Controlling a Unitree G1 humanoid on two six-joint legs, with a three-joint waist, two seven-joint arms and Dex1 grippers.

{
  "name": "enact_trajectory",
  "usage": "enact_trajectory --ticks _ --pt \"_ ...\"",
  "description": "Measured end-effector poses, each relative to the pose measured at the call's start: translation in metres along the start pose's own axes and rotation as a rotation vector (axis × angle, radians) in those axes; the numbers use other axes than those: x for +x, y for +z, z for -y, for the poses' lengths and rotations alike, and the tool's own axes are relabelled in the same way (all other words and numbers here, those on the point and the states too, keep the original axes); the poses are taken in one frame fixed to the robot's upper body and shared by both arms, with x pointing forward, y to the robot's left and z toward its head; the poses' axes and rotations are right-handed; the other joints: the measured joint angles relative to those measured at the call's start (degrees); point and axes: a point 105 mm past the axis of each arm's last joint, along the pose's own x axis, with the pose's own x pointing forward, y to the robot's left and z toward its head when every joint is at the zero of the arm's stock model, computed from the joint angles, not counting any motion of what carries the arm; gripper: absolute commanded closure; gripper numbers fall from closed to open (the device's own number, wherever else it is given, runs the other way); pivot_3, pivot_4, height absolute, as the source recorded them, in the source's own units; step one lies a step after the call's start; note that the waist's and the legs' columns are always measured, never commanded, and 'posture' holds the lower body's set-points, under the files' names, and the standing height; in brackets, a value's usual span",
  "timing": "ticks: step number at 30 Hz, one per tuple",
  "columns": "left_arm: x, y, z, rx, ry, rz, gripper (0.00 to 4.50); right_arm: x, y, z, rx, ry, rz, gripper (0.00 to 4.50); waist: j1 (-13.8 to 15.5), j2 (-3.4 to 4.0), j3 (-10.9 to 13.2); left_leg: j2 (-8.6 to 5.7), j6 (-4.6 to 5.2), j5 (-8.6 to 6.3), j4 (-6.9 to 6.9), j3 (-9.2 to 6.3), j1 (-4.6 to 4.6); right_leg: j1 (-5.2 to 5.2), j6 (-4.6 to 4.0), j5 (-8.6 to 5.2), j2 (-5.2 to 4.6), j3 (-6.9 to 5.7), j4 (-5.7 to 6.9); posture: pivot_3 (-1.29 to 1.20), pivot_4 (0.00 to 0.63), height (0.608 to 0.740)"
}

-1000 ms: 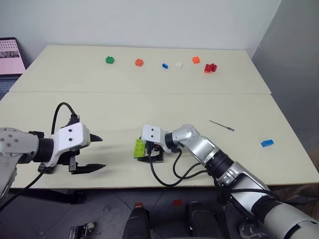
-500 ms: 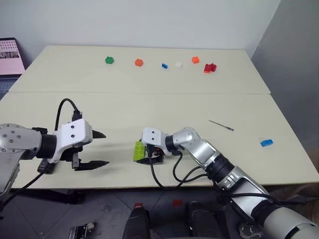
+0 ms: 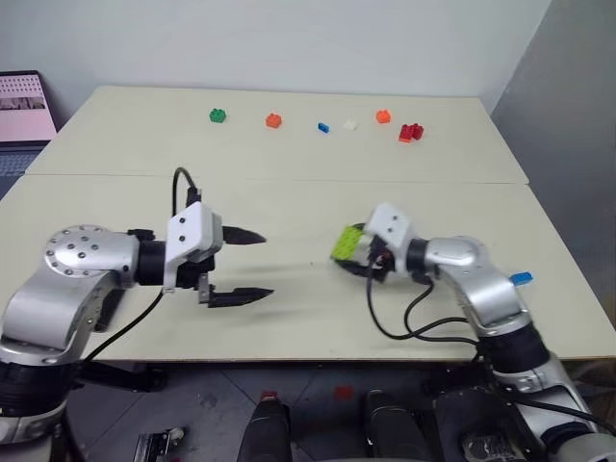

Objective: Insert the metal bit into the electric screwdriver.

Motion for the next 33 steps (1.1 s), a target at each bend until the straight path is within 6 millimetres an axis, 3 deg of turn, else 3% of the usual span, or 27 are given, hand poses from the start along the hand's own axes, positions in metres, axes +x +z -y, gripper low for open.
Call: enact_trajectory --ticks 5,7,14,20,22,24,33 --pt "0.032 0.010 0.004 -0.006 -0.073 0.107 0.00 -0.062 -0.028 0.055 0.105 -0.309 -0.091 1.01 0.3 0.00 0.0 -0.05 0.00 0.00 0.06 -0.02 0.00 0.15 0.01 0.00 -0.02 0.01 -0.11 0.00 0.150 0.740" --pt "0.039 0.012 0.003 -0.005 -0.085 0.126 0.00 -0.074 -0.037 0.065 0.133 -0.380 -0.113 1.01 0.2 0.00 0.0 -0.05 0.00 0.00 0.07 -0.02 0.01 0.16 0.02 0.01 -0.02 0.01 -0.13 0.00 0.150 0.740" --pt "0.073 0.028 0.004 0.013 -0.144 0.232 0.00 -0.125 -0.095 0.106 0.335 -0.707 -0.227 1.01 0.0 0.00 0.0 -0.06 0.00 0.00 0.13 -0.01 0.23 0.41 0.05 0.03 -0.02 0.06 -0.17 0.00 0.150 0.740" --pt "0.086 0.038 0.005 0.039 -0.171 0.277 0.00 -0.128 -0.121 0.120 0.414 -0.787 -0.275 1.01 -1.0 0.02 0.0 -0.08 0.01 0.00 0.13 -0.02 0.26 0.48 0.09 0.05 -0.02 0.07 -0.17 0.00 0.150 0.740" --pt "0.086 0.039 0.005 0.040 -0.170 0.280 0.00 -0.128 -0.125 0.122 0.426 -0.797 -0.278 0.30 -1.2 0.03 0.0 -0.08 0.01 0.00 0.12 -0.03 0.27 0.49 0.09 0.05 -0.02 0.07 -0.18 0.00 0.150 0.740" --pt "0.088 0.037 0.003 0.032 -0.166 0.279 0.00 -0.128 -0.129 0.124 0.440 -0.806 -0.283 0.04 -1.2 0.03 0.0 -0.08 0.01 0.00 0.12 -0.04 0.26 0.49 0.09 0.05 -0.02 0.07 -0.18 0.00 0.150 0.740" --pt "0.088 0.033 0.003 0.025 -0.153 0.267 0.00 -0.125 -0.131 0.123 0.471 -0.788 -0.248 0.04 -1.2 0.03 0.0 -0.10 0.01 0.00 0.12 -0.06 0.26 0.50 0.10 0.05 -0.02 0.08 -0.19 0.00 0.150 0.740"
